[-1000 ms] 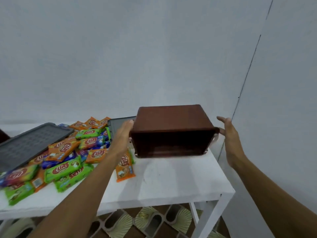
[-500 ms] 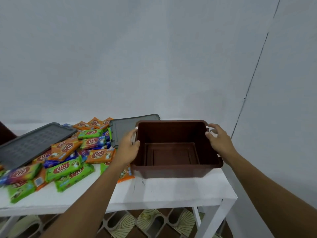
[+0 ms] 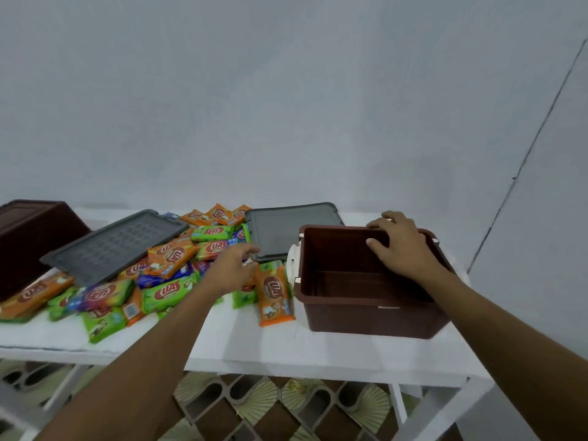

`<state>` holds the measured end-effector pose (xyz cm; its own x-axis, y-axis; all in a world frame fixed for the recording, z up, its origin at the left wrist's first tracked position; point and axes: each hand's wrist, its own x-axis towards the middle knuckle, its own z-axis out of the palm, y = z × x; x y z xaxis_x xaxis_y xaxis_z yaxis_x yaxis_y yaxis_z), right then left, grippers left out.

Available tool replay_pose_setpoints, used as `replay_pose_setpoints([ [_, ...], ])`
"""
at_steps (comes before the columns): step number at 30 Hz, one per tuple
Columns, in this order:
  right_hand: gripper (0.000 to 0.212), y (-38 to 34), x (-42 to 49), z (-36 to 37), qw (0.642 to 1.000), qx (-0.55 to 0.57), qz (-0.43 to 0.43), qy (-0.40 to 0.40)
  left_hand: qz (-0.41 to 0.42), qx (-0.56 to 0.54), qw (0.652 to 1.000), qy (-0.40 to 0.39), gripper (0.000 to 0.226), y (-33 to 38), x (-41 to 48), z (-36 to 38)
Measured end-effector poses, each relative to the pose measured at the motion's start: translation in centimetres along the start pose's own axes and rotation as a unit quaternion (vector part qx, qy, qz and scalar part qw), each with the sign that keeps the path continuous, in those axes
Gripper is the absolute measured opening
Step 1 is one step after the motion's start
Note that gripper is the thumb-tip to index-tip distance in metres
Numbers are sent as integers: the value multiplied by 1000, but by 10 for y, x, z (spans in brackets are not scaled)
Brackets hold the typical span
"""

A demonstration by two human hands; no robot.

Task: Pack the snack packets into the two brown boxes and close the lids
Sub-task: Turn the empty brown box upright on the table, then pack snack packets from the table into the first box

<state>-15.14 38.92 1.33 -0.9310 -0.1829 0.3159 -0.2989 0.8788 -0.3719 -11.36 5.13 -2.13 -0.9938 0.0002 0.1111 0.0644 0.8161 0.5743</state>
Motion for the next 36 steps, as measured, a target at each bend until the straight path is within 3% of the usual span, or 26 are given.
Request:
replay_pose_setpoints([
  [7,30,-102,19,46,993,-4,-107,-48,11,165,982,-93,59,-76,10,-15],
  [12,40,-162,21,75,941,-240,-175,-160,84,273,946,-157,75,-88,28,-16],
  [17,43,-202,17,104,885,-397,-102,-221,151,240,947,-152,88,-102,39,-22],
  [20,59,-213,15,122,855,-443,-49,-266,174,213,951,-139,93,-112,42,-37],
  [22,56,-219,17,131,848,-448,-40,-281,171,196,954,-151,99,-119,46,-49],
  [24,41,-227,19,137,859,-425,-37,-282,168,179,957,-155,103,-126,49,-59],
  [28,46,-245,28,139,903,-348,8,-252,120,131,974,-142,102,-137,50,-71],
  [32,35,-258,50,106,974,-140,37,-174,117,143,980,-73,94,-136,56,-82],
  [33,39,-258,56,96,984,-91,38,-150,121,144,981,-56,92,-132,60,-85],
  [36,77,-244,74,67,996,5,41,-78,131,140,981,-36,88,-112,73,-93],
])
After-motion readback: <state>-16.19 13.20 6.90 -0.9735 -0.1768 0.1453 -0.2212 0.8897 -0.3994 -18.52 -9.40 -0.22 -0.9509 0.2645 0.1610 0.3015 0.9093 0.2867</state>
